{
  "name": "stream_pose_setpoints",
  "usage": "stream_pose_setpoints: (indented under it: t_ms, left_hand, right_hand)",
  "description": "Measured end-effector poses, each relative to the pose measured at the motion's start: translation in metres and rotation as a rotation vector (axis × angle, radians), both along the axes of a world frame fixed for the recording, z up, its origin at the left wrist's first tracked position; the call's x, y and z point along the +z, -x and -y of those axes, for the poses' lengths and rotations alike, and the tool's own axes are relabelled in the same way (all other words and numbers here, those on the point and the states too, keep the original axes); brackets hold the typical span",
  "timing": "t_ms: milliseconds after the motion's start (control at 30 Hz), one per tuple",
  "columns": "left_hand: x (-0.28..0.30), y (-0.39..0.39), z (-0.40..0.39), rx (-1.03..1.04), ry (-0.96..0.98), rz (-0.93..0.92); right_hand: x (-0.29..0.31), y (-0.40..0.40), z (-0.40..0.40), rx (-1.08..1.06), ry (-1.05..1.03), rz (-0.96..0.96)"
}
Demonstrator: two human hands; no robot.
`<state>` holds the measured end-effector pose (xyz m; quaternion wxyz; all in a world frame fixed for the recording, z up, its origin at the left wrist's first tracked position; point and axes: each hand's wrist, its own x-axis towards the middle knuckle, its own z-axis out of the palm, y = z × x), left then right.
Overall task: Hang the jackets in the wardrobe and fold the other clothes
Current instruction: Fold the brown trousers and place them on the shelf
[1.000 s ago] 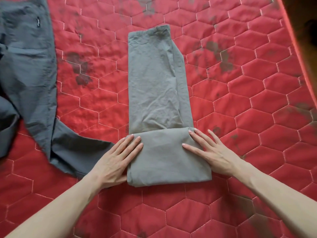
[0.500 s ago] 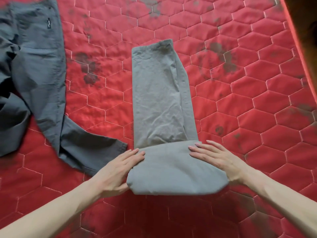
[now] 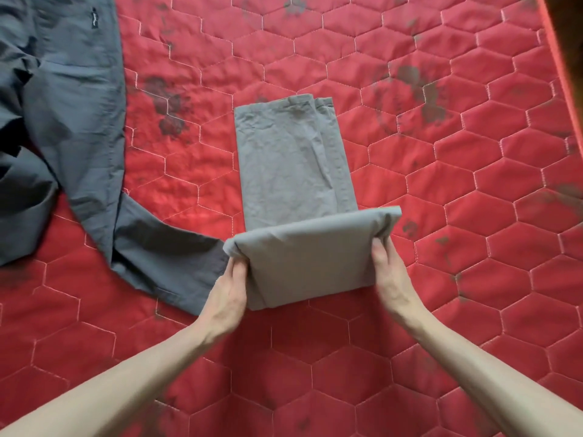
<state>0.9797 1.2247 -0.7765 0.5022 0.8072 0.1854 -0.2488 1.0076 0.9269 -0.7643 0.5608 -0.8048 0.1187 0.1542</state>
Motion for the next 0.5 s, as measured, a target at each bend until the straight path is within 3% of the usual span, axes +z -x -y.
stream_pose_setpoints:
  t_ms: [200, 367, 433, 500]
  left_hand:
    - [-0.008, -0.017, 0.009, 0.087, 0.009, 0.039]
    - [-0.009, -0.033, 0.017, 0.185, -0.038, -0.052]
    - [-0.007, -0.035, 0.024, 0.199, -0.163, -0.035]
    - [-0.004, -0.034, 0.033, 0.166, -0.433, 0.141]
  right_hand:
    - [-0.025, -0.020, -0.021, -0.176, 0.139, -0.011]
    - [-0.033, -0.035, -0.029, -0.218, 0.343, -0.049]
    - [-0.036, -0.037, -0.032, -0.227, 0.443, -0.081]
    - [-0.036, -0.036, -0.034, -0.214, 0.599, 0.019]
